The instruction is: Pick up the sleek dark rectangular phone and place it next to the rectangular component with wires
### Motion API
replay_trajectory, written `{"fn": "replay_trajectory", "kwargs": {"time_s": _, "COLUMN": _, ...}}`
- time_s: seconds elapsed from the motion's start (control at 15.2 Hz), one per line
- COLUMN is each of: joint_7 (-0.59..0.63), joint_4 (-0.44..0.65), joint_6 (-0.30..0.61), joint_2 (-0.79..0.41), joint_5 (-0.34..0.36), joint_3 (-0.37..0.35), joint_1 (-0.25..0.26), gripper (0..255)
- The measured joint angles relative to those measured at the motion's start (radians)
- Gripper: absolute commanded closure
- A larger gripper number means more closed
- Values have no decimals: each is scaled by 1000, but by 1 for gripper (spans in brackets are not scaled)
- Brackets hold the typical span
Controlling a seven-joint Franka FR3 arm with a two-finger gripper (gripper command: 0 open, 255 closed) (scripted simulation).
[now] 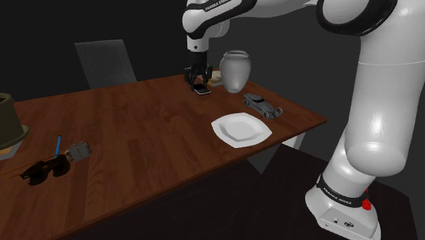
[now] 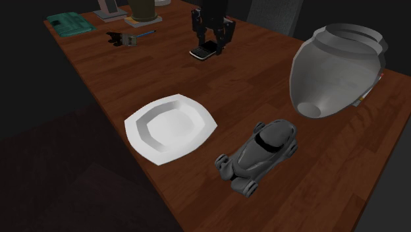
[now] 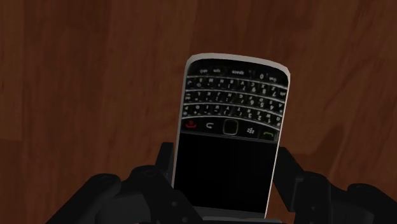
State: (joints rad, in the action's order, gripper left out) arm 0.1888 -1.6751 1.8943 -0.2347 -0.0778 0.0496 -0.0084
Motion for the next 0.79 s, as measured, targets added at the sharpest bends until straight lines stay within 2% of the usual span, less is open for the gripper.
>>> {"fn": "replay_trajectory", "kwargs": {"time_s": 0.53, "joint_7": 174, "joint_4": 26, "joint_6": 10, "joint_2": -25, "joint_5": 14, "joint_3": -64, "joint_1": 107, "gripper": 255}}
{"fn": "replay_trajectory", "kwargs": {"time_s": 0.79, "joint_7": 261, "joint_4": 94, "joint_6": -10, "joint_2": -68, "joint_5": 25, "joint_3": -93, "joint_1": 163, "gripper": 255}}
